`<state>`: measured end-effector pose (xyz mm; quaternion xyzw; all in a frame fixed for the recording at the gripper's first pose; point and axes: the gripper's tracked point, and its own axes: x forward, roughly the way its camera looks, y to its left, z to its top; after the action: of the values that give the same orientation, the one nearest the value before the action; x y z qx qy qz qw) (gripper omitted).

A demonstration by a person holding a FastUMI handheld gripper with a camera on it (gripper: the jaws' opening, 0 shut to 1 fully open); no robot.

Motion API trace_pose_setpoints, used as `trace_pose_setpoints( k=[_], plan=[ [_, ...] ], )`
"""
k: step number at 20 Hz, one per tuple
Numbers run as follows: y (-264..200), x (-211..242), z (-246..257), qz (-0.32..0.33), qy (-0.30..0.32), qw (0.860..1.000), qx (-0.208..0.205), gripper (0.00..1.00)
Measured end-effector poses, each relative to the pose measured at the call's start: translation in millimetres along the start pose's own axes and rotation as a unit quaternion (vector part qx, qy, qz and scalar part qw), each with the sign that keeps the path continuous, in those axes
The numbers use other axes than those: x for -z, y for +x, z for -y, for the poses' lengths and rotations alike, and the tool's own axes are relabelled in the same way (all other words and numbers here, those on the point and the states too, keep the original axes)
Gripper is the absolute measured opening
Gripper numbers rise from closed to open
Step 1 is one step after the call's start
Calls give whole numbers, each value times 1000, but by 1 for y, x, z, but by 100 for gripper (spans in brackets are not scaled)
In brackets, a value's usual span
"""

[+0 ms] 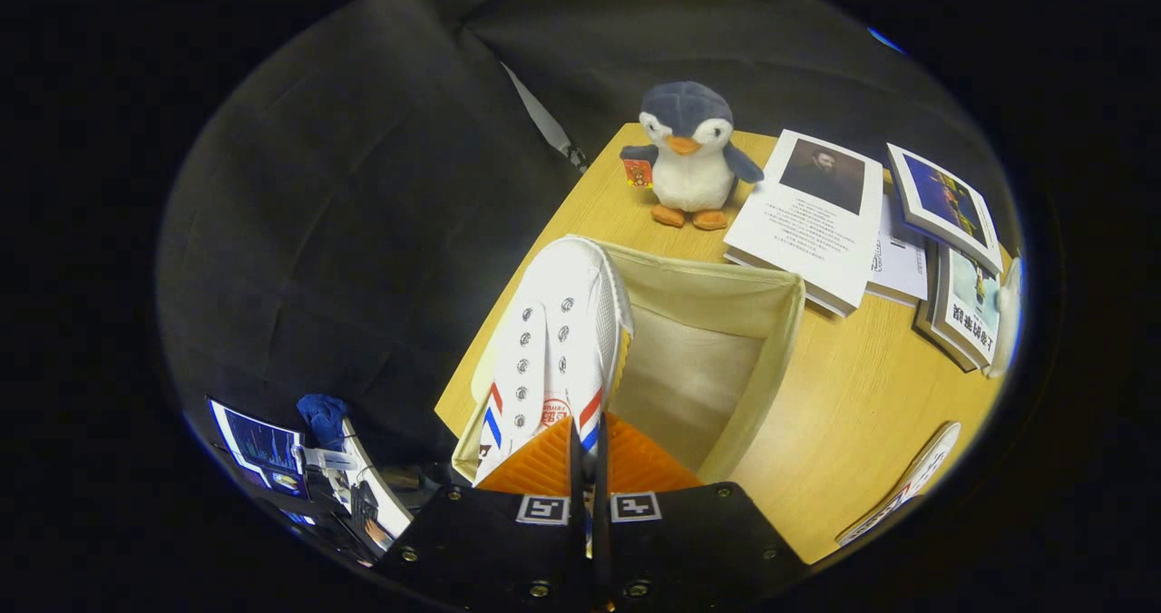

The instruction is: Open the storage box then place both shoes into the box .Put the left shoe in first, then the right shoe, with the right side of both shoes facing outward in a uniform manner.

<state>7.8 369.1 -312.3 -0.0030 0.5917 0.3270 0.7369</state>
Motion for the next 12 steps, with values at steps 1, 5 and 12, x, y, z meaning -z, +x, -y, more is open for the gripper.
trace_pose_setpoints(
  k=[1,5,12],
  plan=[
    [2,0,-5,0,5,1000,-14,2],
    [-5,-20,3,31,8,999,-15,76],
    [-45,-29,20,76,26,997,-16,96]
  ],
)
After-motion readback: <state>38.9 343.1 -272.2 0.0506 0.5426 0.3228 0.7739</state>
